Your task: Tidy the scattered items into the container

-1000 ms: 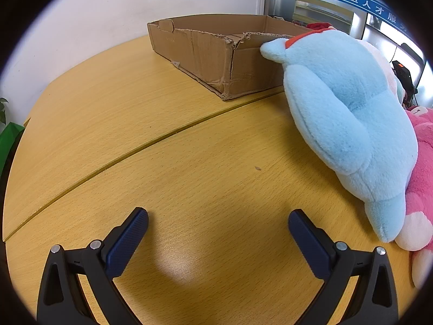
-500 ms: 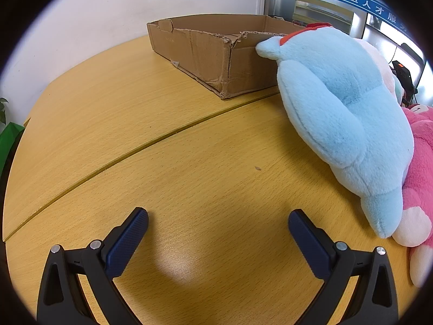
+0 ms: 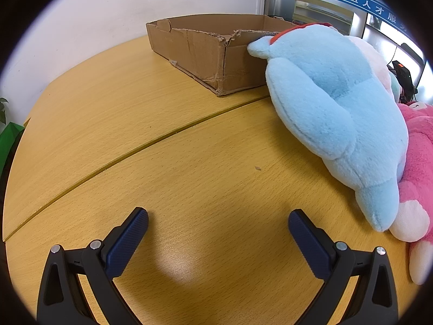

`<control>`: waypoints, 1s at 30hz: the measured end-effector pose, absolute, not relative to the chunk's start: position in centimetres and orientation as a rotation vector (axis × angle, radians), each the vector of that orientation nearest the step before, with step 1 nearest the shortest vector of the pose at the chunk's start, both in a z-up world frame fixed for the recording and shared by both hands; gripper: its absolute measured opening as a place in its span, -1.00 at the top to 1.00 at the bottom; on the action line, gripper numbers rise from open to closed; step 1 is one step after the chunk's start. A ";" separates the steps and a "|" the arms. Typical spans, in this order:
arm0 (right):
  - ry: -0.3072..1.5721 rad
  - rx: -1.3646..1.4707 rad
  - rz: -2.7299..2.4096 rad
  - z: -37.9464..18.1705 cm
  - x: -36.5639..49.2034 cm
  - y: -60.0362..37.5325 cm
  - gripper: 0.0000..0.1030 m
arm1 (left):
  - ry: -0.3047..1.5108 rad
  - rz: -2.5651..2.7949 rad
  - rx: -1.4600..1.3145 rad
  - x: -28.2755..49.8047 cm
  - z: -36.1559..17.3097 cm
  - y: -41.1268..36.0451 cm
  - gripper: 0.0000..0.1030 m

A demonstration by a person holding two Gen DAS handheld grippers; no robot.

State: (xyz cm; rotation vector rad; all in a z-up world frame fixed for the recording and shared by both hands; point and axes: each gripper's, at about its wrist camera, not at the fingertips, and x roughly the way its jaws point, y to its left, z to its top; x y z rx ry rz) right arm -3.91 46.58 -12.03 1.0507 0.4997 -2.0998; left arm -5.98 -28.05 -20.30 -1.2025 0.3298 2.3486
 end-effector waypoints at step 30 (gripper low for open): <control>0.448 1.107 -2.217 -12.0 -3.4 45.1 -1.00 | 0.261 2.465 -1.260 -4.8 -21.6 -27.0 -1.00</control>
